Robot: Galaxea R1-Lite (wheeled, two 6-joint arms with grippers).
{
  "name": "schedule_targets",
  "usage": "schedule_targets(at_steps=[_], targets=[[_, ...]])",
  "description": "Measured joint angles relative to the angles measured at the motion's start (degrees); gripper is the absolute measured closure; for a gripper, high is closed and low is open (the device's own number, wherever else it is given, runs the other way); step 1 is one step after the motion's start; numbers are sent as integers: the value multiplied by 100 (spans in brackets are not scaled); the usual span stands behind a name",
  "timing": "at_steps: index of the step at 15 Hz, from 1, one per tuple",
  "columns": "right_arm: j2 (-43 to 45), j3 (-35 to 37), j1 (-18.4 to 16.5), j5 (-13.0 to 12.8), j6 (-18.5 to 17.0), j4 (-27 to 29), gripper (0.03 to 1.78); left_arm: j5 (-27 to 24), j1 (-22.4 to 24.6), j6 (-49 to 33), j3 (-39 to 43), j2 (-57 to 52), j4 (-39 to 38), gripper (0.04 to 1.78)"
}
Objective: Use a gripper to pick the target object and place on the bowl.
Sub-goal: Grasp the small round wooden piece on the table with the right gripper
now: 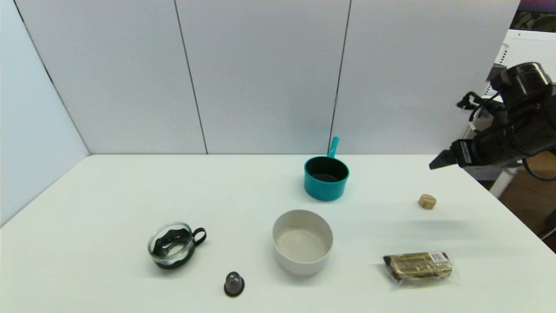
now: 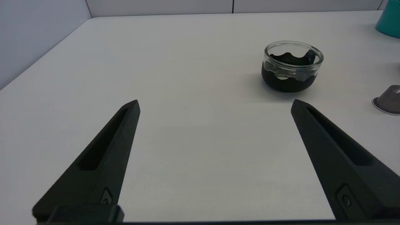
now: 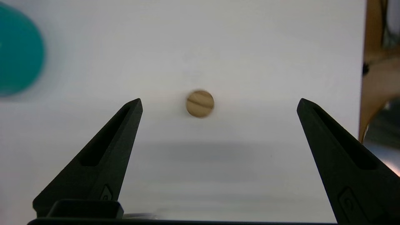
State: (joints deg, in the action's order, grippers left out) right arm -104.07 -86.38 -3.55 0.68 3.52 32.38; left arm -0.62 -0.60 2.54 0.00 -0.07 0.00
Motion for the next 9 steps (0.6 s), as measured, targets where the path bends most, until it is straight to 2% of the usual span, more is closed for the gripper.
schedule_targets(at_steps=[2,4,9], targets=[[-290,-63,-11,9,-5,529,10,0,0,2,0,0,0,11],[-533,-168,22,26,0,822,10,0,-2,0,0,0,0,11],[-1087,-267,85,122,0,852,10,0,0,-1,0,0,0,11]])
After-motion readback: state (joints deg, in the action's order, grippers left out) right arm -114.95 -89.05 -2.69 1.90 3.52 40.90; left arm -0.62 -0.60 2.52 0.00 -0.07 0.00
